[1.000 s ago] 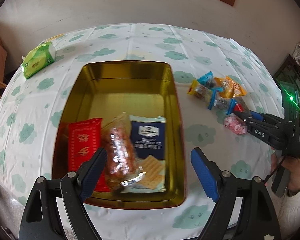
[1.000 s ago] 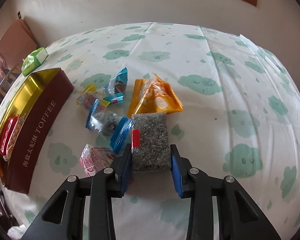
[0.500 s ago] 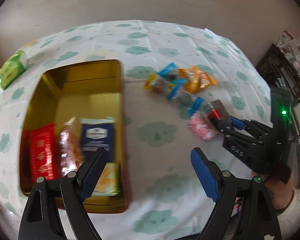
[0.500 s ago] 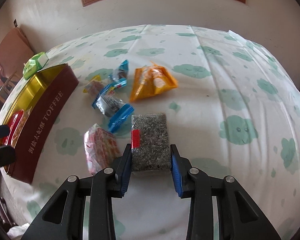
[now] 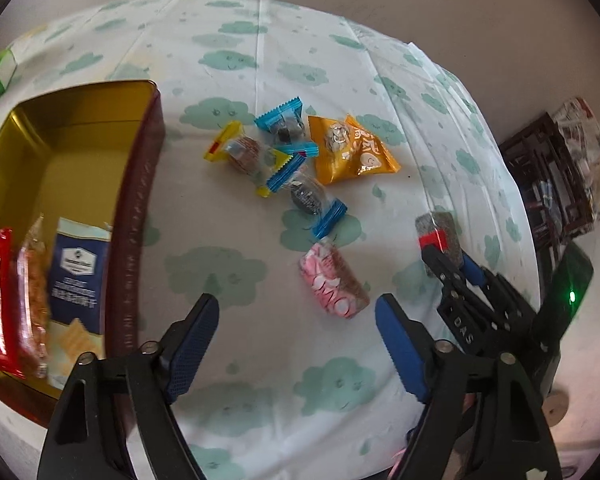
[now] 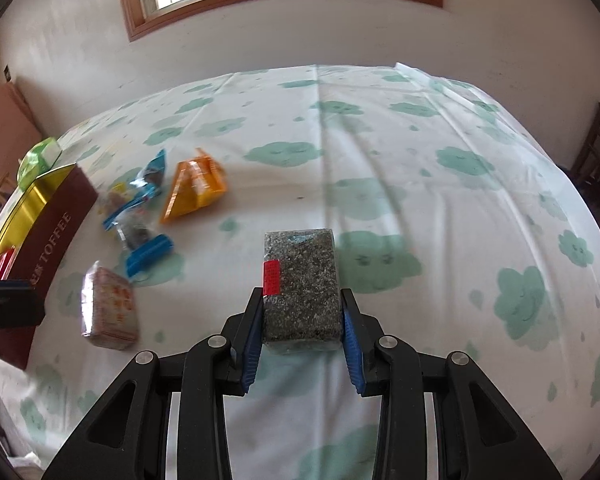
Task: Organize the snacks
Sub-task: 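Grasp the pink-and-white wrapped pack with the left tool while the right tool holds the grey pack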
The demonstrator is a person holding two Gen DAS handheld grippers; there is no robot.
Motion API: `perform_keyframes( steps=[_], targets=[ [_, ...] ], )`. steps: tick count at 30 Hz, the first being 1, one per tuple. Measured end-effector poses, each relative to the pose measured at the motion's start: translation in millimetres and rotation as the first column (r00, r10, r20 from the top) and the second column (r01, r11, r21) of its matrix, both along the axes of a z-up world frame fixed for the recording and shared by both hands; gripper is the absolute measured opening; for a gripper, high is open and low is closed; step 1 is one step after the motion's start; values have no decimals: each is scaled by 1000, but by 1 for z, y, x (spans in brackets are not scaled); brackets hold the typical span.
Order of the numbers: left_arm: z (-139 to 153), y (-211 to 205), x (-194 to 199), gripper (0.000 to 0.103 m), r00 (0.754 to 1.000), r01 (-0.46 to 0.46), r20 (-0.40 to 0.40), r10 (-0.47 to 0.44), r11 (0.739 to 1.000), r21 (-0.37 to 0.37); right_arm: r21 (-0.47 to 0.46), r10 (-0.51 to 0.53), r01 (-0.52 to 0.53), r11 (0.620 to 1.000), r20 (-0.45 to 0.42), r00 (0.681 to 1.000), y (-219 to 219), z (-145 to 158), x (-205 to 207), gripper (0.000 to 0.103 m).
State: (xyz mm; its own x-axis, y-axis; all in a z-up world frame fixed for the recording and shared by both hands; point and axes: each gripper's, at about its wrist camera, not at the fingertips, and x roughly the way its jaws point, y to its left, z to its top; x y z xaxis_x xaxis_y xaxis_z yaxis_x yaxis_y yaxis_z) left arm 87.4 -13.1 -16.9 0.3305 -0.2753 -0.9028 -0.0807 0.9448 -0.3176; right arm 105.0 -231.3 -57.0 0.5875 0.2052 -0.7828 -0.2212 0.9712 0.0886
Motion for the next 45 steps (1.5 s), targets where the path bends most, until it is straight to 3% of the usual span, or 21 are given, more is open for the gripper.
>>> perform_keyframes(
  steps=[7,10,14,21,25,45],
  targets=[
    [-11,-13,15,54,998,-39,-52,38,999,-22,9,-5,4,1000,27,1000,-4,-2,-3,36],
    [-15,-20,20,52,998,-37,-50,36,999,-17,14,-4,4,1000,29,1000,-5,-3,-4,36],
    [-21,-26,25,39,998,-29,-47,28,1000,-11,16,-4,4,1000,29,1000,-6,-3,-3,37],
    [-29,-26,25,31,999,-13,-51,12,1000,-19,28,-4,3,1000,28,1000,-7,-3,-4,37],
    [-27,-26,23,21,999,15,-38,-15,1000,-13,22,-4,4,1000,28,1000,-7,-3,-3,37],
    [-7,-13,2,20,997,75,0,-75,997,29,-36,-4,5,999,34,999,2,-4,-4,37]
  ],
)
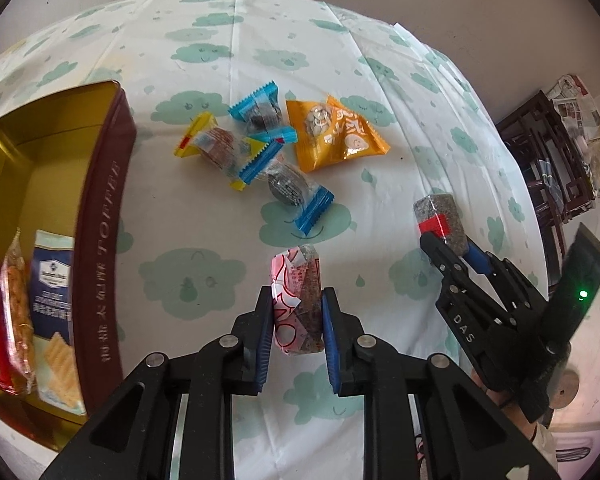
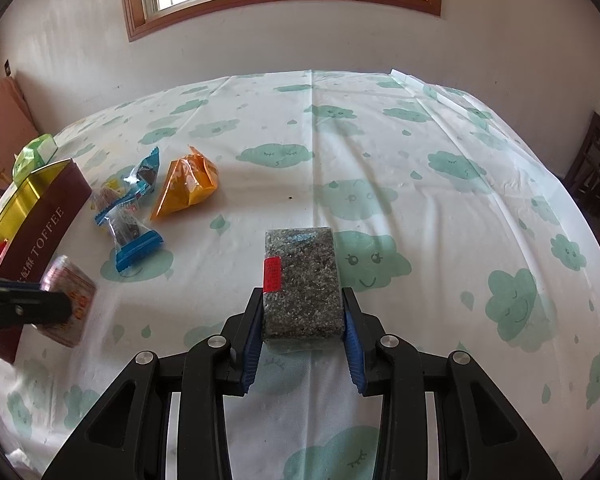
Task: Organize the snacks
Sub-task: 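Grasp the pink-and-white wrapped pack with the left tool while the right tool holds the grey pack, then carry the pink-and-white pack into the tin and release it with the left tool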
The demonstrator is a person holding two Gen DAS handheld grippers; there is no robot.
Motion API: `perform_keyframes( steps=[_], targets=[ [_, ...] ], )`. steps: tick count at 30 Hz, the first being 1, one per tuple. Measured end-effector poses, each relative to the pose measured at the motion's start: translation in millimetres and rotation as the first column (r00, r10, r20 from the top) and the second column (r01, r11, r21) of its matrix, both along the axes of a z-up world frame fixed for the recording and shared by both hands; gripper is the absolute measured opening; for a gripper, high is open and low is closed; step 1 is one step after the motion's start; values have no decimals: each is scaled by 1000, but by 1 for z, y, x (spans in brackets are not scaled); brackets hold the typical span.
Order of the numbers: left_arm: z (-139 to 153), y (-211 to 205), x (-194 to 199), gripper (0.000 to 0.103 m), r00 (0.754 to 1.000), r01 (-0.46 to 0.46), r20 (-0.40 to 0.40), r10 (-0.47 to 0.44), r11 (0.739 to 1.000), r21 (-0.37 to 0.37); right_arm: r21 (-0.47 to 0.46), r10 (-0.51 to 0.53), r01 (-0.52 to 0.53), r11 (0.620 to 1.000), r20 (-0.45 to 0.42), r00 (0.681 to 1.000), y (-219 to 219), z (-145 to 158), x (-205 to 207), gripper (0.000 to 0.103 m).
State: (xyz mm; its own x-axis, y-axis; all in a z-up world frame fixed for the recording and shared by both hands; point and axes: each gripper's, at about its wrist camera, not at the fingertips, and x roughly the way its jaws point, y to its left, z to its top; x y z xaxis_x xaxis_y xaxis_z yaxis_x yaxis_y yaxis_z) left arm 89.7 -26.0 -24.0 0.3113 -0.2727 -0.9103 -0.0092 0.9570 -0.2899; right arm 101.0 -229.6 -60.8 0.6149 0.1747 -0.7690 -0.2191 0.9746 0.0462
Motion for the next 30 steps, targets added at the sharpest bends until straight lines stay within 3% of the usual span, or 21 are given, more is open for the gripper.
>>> perform_keyframes(
  steps=[9,15,25,30],
  targets=[
    [33,20,-7,20,997,7,78,-12,998,55,-18,0,0,1000,2,1000,2,-1,0,37],
    [47,60,-1,20,993,-41,118,23,988,150,-21,0,0,1000,3,1000,1,-1,0,37],
    [36,146,30,20,987,-129,132,91,940,317,-21,0,0,1000,3,1000,2,-1,0,37],
    [22,174,41,20,988,-137,110,107,937,321,-22,0,0,1000,3,1000,2,-1,0,37]
  ],
)
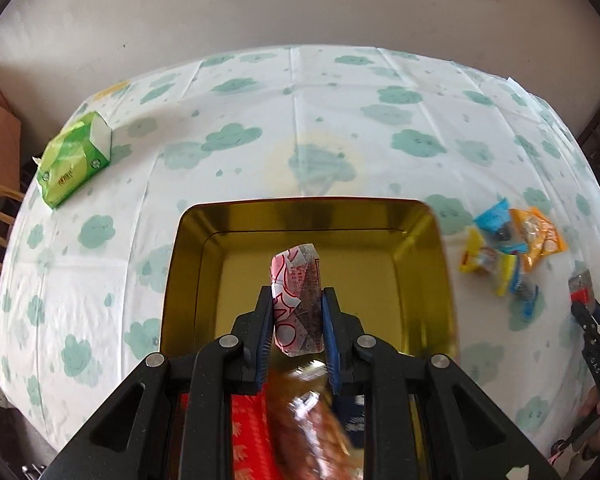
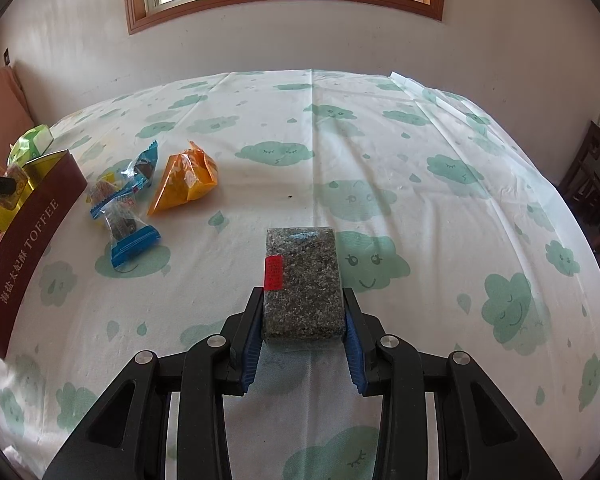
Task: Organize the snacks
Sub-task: 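Carry the pink-and-white pack into the tin and release it with the left tool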
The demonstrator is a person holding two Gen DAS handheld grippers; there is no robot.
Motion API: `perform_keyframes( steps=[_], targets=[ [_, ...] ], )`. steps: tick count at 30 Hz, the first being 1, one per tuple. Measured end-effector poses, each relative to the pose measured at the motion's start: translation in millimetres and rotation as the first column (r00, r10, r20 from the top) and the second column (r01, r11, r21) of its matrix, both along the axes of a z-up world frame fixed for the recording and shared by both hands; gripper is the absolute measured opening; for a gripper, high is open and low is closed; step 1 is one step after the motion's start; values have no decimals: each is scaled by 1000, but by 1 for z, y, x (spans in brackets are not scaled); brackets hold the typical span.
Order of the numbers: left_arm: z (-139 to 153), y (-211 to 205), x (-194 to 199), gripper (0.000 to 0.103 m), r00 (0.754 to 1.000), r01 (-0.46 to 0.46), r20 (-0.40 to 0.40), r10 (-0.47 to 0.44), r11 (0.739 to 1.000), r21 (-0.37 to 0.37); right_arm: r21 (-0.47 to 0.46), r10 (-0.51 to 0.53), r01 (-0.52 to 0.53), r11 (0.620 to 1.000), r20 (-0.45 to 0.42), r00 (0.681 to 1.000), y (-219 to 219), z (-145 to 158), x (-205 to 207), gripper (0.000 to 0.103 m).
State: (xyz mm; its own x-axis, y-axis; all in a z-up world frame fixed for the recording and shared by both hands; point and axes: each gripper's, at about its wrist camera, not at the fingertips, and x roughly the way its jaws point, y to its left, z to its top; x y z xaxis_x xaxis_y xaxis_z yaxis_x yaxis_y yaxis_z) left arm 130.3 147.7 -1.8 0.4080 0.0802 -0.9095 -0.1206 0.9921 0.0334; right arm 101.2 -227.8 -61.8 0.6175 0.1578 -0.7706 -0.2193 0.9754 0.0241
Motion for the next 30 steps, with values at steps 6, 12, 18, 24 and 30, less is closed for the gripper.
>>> perform_keyframes(
  steps=[6,12,18,24,30],
  targets=[
    [-14,12,5,20,1000,15,-21,-15,1000,0,-2,0,0,1000,0,1000,0,0,0,37],
    [-27,17,7,20,999,20,-43,-19,1000,18,-3,0,0,1000,1,1000,0,0,0,37],
    [-30,24,6,20,999,6,-44,-3,998,56,-3,0,0,1000,1,1000,0,0,0,37],
    [-31,31,5,20,999,-21,-44,24,997,71,-5,0,0,1000,1,1000,0,0,0,37],
    [-32,31,2,21,999,-22,-42,25,997,77,-5,0,0,1000,1,1000,0,1,0,37]
  ],
)
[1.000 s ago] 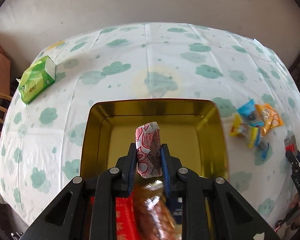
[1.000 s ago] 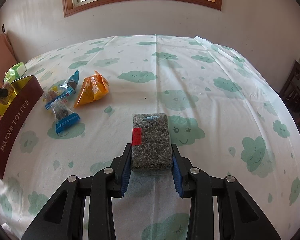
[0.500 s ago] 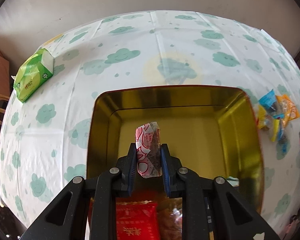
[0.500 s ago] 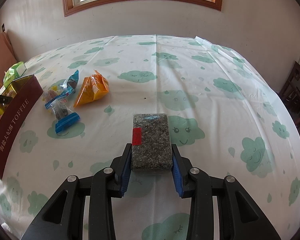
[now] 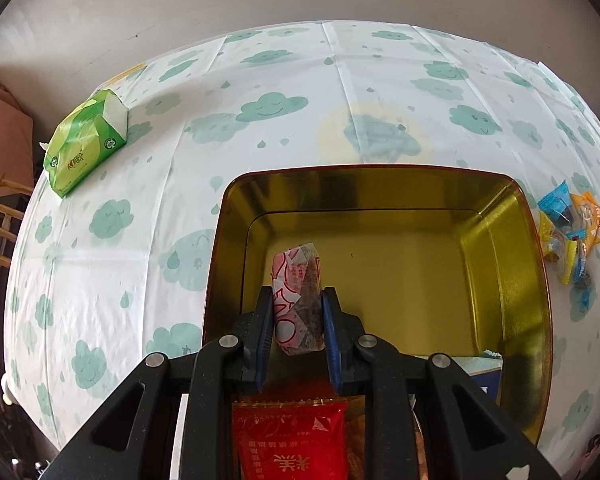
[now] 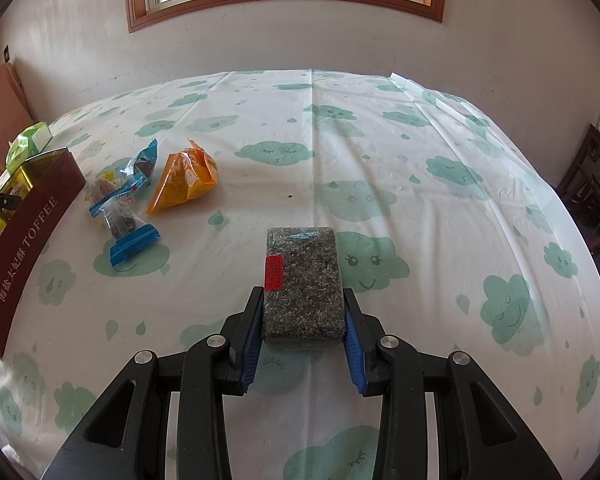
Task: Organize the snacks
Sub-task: 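Carry the pink-and-white pack into the tin and release it with the left tool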
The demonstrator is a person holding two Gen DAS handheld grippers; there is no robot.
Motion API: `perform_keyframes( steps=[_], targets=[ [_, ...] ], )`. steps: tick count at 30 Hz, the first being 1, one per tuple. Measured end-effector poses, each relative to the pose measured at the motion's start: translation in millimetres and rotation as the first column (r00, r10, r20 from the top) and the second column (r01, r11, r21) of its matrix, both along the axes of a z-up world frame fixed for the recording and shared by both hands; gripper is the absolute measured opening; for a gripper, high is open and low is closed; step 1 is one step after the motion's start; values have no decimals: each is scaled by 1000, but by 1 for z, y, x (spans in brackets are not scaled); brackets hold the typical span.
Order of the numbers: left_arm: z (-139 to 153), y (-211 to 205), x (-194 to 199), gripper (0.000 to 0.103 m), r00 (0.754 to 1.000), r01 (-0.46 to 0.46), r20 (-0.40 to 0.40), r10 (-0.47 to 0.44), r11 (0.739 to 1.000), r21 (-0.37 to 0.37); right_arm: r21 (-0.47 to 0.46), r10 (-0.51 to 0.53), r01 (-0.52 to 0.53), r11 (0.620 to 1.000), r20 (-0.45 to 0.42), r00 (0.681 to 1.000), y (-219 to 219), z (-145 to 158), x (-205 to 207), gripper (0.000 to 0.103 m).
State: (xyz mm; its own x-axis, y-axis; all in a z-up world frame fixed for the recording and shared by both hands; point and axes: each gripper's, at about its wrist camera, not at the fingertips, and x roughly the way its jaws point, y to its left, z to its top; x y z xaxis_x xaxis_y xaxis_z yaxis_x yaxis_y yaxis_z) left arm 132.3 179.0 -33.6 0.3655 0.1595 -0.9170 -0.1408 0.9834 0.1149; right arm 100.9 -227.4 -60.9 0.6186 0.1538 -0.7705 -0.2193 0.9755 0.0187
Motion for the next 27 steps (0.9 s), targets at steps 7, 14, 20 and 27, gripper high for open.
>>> perform_keyframes(
  steps=[7,14,20,27],
  targets=[
    [1,1,-4,32,1000,0,-2,0,1000,0,-1,0,0,1000,0,1000,0,0,0,37],
    [15,-3,-13,39,999,13,43,-13,1000,0,-2,0,0,1000,1,1000,1,0,0,38],
    [39,-12,-40,47,993,5,118,-6,1000,8,-6,-2,2,1000,2,1000,1,0,-1,38],
    [49,-15,-73,55,984,-40,170,44,999,-23,1,-19,19,1000,-1,1000,-1,1,0,37]
  ],
)
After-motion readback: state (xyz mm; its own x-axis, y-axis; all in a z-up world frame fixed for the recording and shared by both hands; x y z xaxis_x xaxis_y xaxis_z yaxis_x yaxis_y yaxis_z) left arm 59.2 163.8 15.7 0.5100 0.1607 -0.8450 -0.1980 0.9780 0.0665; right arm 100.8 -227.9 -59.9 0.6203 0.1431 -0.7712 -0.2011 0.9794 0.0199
